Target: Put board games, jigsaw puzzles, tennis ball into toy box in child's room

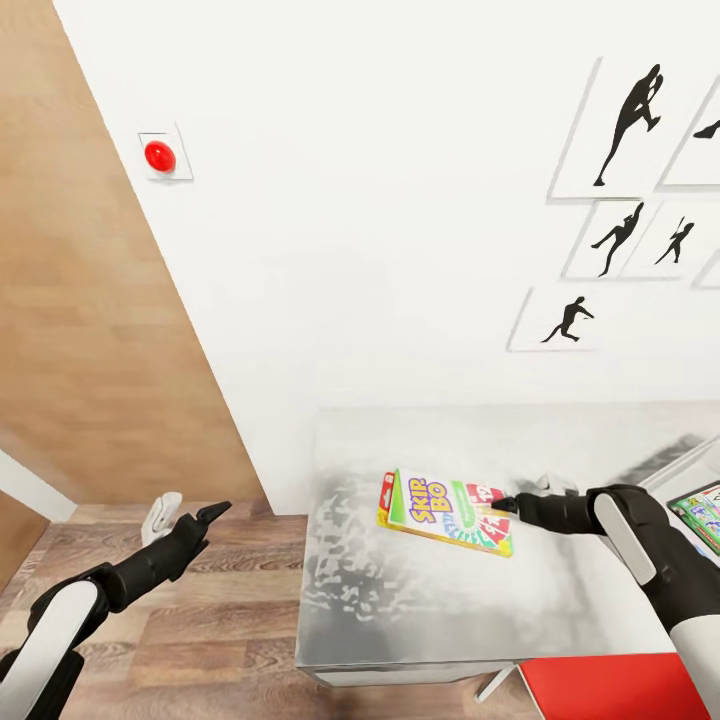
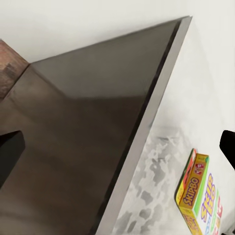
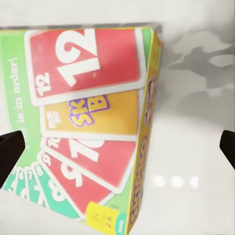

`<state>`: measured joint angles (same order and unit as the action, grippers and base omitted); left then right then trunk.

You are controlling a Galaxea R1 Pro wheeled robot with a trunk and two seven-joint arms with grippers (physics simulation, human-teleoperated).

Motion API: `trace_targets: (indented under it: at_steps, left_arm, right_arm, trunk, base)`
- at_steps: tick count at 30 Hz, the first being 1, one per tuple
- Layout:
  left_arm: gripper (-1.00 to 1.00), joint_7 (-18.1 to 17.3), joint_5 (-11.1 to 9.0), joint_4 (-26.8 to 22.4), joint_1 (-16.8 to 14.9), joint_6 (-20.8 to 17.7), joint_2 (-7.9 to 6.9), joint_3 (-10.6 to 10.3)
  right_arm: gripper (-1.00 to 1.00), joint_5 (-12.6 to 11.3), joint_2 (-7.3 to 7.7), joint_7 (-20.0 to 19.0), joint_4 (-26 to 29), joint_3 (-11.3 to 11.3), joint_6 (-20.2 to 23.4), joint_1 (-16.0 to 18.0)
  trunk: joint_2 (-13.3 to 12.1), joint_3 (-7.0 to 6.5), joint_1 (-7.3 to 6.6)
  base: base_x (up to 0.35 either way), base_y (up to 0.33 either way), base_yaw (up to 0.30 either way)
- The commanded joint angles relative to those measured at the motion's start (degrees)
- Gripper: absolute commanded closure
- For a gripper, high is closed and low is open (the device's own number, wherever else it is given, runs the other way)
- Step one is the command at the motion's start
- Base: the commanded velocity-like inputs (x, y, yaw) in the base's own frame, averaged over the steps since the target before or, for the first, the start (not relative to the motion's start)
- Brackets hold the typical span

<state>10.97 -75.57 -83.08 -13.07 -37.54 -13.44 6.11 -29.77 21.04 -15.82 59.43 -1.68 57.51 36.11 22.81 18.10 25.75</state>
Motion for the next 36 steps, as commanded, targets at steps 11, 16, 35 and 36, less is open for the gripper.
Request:
trace_targets:
  at_steps: [11,16,35,36]
  left_arm:
    - [-1.00,0.49,-0.45,-0.07,0.11,-0.24,0.06,0.04]
    - [-1.00,0.49,-0.41,-0.07,0.13,-0.22,0.07,0.04]
    - [-1.00,0.46,0.42,-0.11,0.22,-0.19,0.19,-0.40]
    - [-1.00,0.46,0.70,-0.14,0.23,-0.20,0.22,-0.42]
  right_arm:
    - [-1.00,0.50,0.05,-0.67,-0.91,-0.02,0.07,0.43]
    - [-1.00,0.46,0.05,-0.76,-1.03,0.00,0.06,0.53]
    - [-1.00,-0.36,0.07,-0.95,-1.18,0.13,0.14,0.60]
    - [-1.00,-0.41,0.08,-0.96,-1.18,0.16,0.14,0.61]
  trunk:
    - [0.11,0.10,0.03]
    - [0.11,0.10,0.03]
    - [0.11,0.10,0.03]
    - [0.11,0.10,0.03]
  base:
    - [0.000,0.000,0.000]
    - [0.000,0.000,0.000]
    - [0.021,0.000,0.000]
    - [0.006,0.000,0.000]
